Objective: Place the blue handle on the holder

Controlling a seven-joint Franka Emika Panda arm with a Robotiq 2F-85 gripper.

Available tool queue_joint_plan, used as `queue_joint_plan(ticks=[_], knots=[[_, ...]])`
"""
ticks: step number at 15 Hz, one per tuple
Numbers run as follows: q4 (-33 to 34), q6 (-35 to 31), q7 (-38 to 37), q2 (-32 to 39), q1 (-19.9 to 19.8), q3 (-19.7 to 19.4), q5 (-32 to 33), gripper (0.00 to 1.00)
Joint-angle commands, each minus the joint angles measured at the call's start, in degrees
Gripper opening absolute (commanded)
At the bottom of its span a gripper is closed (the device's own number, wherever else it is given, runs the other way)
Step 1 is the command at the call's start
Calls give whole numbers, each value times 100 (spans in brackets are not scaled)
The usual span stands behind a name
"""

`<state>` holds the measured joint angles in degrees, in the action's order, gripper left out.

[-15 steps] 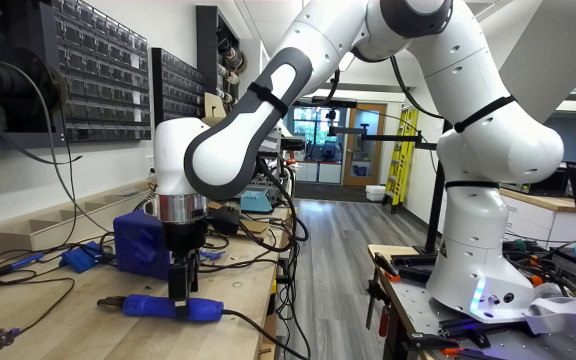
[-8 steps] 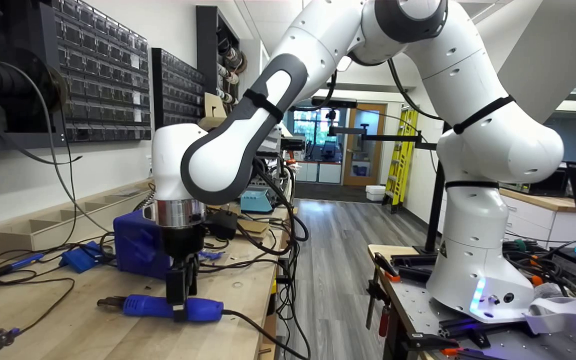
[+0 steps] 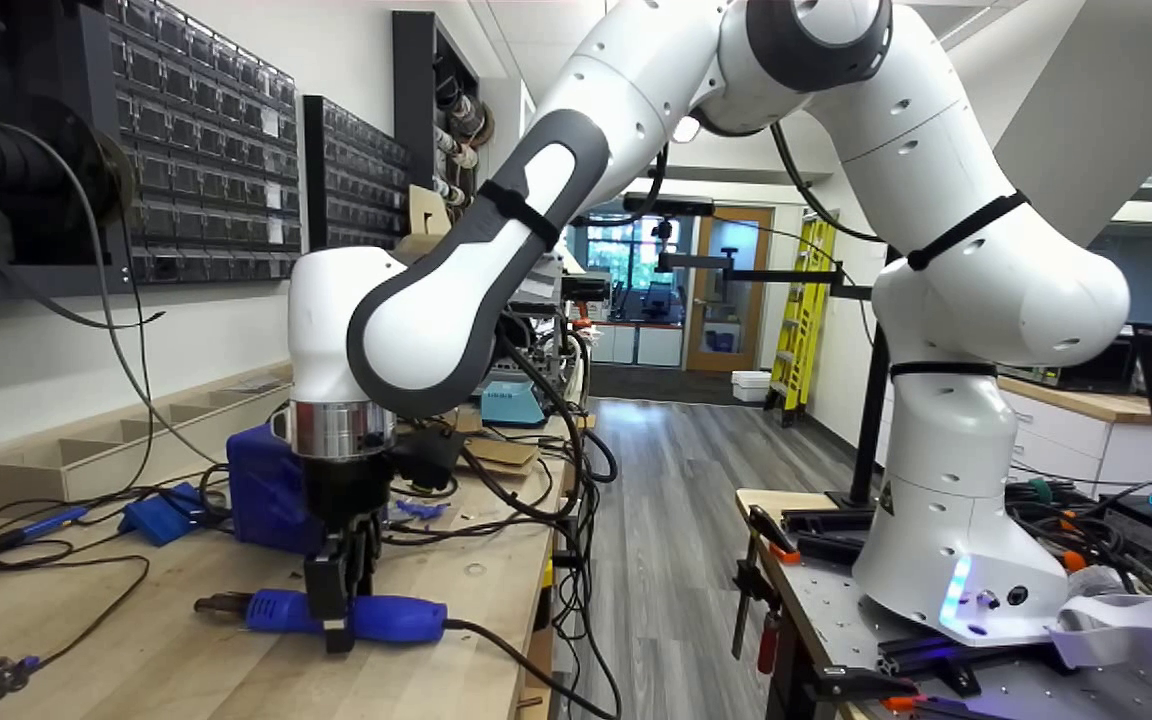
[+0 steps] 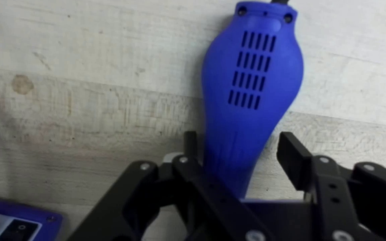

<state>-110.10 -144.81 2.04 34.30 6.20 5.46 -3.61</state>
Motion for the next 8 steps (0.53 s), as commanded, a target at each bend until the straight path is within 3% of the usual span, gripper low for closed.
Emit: queue_joint_plan(ticks=[1, 4, 8], knots=[[-62, -83, -443, -156, 140, -90, 68, 33], [-126, -87, -632, -247, 163, -117, 59, 13], [-189, -96, -747, -376, 167, -125, 55, 13]])
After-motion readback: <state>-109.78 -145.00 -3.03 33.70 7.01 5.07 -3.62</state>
